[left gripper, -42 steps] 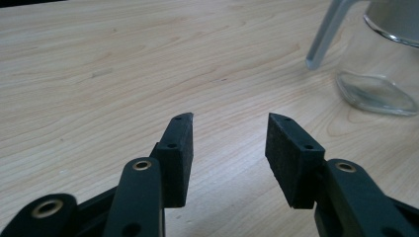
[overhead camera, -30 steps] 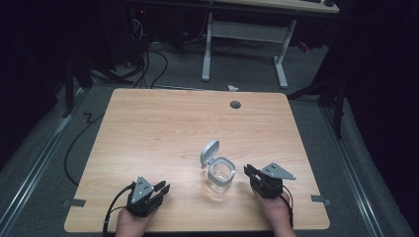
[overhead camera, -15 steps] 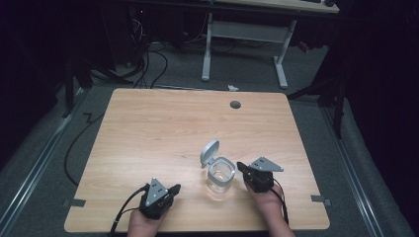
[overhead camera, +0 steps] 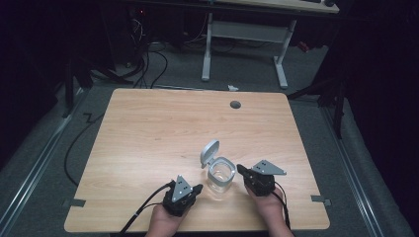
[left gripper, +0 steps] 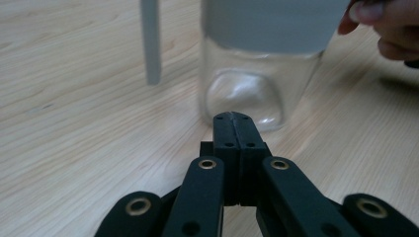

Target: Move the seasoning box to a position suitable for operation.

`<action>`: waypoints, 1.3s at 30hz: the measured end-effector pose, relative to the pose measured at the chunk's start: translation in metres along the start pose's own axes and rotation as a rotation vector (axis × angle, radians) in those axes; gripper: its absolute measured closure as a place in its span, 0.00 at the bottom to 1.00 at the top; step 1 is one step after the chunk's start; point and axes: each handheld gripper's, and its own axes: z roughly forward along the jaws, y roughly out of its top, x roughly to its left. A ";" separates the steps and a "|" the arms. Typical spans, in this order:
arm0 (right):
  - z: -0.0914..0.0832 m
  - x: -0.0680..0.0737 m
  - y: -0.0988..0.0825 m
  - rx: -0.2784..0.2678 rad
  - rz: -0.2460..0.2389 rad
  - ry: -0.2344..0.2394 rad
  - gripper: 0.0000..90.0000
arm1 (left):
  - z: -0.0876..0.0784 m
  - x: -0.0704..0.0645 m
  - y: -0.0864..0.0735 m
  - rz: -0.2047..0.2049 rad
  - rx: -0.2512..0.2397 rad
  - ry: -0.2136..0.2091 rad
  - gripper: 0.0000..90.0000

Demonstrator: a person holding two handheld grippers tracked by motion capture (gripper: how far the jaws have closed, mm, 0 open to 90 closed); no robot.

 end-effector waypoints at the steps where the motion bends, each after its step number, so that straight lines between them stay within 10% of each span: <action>1: 0.000 0.001 -0.001 -0.002 -0.001 0.002 1.00 | 0.003 -0.002 0.000 -0.002 0.000 -0.003 1.00; 16: 0.002 0.007 -0.002 0.002 -0.006 0.023 1.00 | 0.003 0.002 0.003 -0.012 -0.024 0.025 1.00; 26: -0.005 0.027 -0.010 0.010 -0.023 0.038 1.00 | -0.042 0.029 0.015 -0.046 -0.064 0.080 0.92; 39: 0.005 0.058 -0.013 0.023 -0.036 0.132 1.00 | -0.044 0.033 0.009 -0.041 -0.037 0.098 0.91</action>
